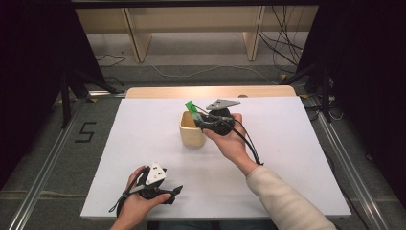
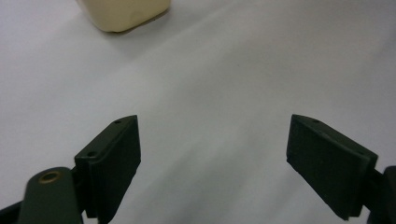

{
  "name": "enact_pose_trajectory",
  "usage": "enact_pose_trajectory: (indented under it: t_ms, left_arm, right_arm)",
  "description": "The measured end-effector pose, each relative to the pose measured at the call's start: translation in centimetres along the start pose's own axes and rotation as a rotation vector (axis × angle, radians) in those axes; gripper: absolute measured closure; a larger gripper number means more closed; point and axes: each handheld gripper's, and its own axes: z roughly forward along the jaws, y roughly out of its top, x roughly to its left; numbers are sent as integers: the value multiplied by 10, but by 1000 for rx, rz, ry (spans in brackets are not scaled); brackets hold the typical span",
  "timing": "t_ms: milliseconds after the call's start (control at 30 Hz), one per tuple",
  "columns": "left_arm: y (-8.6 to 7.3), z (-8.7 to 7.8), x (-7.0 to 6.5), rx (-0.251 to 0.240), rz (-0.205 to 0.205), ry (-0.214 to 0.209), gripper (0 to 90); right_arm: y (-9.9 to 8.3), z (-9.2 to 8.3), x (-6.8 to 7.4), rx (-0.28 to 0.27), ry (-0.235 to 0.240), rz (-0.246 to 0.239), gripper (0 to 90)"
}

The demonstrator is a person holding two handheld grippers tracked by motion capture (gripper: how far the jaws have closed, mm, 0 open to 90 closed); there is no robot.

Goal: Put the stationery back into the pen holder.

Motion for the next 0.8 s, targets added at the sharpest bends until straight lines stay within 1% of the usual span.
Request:
enact_pose_trajectory:
  t_ms: [200,233,333,367,467,567,600,800]
  left_arm:
    - [0,0,0,2,0,-2,174]
    - [0,0,0,-1,0,0,174]
    - [0,0,0,-1,0,-1,174]
    - [0,0,0,0,0,0,174]
    - [0,0,0,-1,0,-1,174]
    - [0,0,0,-1,0,-1,174]
    - [0,0,0,-1,0,-1,174]
    - [0,0,0,-1,0,-1,174]
  right_arm:
    - [4,3,0,-6,-2,1,664]
    - [5,3,0,-4,-2,9,664]
    - [5,4,0,-7,-2,2,664]
    - [6,4,0,-6,-1,12,664]
    - [8,5,0,-10,-1,6,664]
    - [9,6,0,-8,-3,15,664]
    - [10,6,-1,-13,-3,8,664]
    - [15,9,-2,-21,-5,17,664]
